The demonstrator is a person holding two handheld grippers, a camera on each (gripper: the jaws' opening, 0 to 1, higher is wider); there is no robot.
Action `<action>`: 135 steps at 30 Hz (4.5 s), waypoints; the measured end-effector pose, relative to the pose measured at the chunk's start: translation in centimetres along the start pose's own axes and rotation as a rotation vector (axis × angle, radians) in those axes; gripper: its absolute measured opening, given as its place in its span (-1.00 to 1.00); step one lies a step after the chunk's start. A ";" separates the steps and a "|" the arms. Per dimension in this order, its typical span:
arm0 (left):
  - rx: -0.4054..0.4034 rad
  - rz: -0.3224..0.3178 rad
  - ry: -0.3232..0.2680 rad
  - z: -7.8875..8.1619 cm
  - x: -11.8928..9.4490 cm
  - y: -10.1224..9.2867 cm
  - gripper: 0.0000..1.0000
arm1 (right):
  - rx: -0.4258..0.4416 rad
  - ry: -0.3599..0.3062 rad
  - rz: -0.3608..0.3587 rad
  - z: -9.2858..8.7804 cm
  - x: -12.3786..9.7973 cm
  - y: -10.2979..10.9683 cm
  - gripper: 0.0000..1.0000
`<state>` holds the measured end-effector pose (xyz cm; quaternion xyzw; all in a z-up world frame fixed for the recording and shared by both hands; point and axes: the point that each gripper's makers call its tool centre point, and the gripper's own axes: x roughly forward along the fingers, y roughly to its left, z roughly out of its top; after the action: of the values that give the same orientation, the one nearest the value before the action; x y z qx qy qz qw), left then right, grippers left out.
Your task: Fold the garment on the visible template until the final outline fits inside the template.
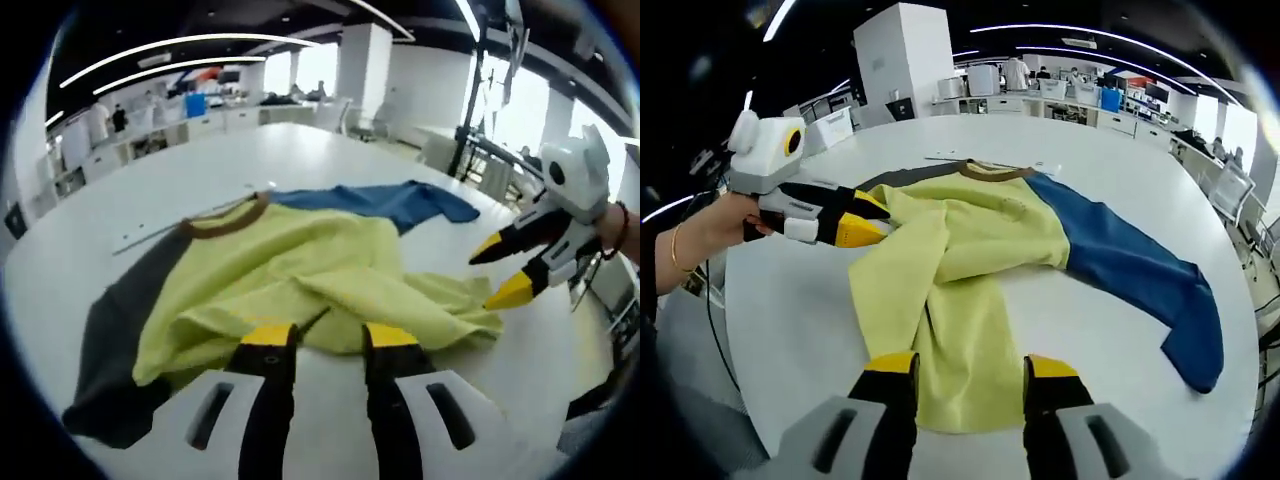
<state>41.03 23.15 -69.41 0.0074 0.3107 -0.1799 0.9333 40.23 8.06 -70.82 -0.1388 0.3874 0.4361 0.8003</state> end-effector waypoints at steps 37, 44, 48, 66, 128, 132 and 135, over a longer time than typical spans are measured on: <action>0.048 -0.010 0.056 -1.8 0.5 -1.6 -1.00 | -0.032 0.066 -0.051 -2.4 0.9 -2.1 -0.85; 0.042 -0.012 0.058 -1.9 -0.9 -1.6 -1.00 | -0.065 0.081 -0.075 -2.7 0.5 -2.5 -1.00; 0.030 -0.006 0.065 -2.2 -1.7 -1.4 -1.00 | -0.053 0.081 -0.084 -2.9 -0.1 -2.6 -1.00; 0.003 0.009 0.102 -4.3 -6.6 -2.5 -1.00 | -0.041 0.056 -0.091 -3.4 -3.7 -1.4 -1.00; -0.126 0.140 0.303 -14.9 -16.1 -2.1 -1.00 | 0.145 0.098 -0.144 -9.5 -6.4 1.8 -1.00; -0.137 0.148 0.305 -15.1 -16.2 -2.1 -1.00 | 0.152 0.102 -0.144 -9.9 -6.1 1.7 -1.00; -0.153 0.158 0.302 -15.3 -16.2 -2.1 -1.00 | 0.164 0.101 -0.146 -10.1 -6.0 1.7 -1.00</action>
<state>19.44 28.48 -72.09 -0.0121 0.4584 -0.0788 0.8851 31.90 -0.09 -72.85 -0.1227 0.4506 0.3361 0.8179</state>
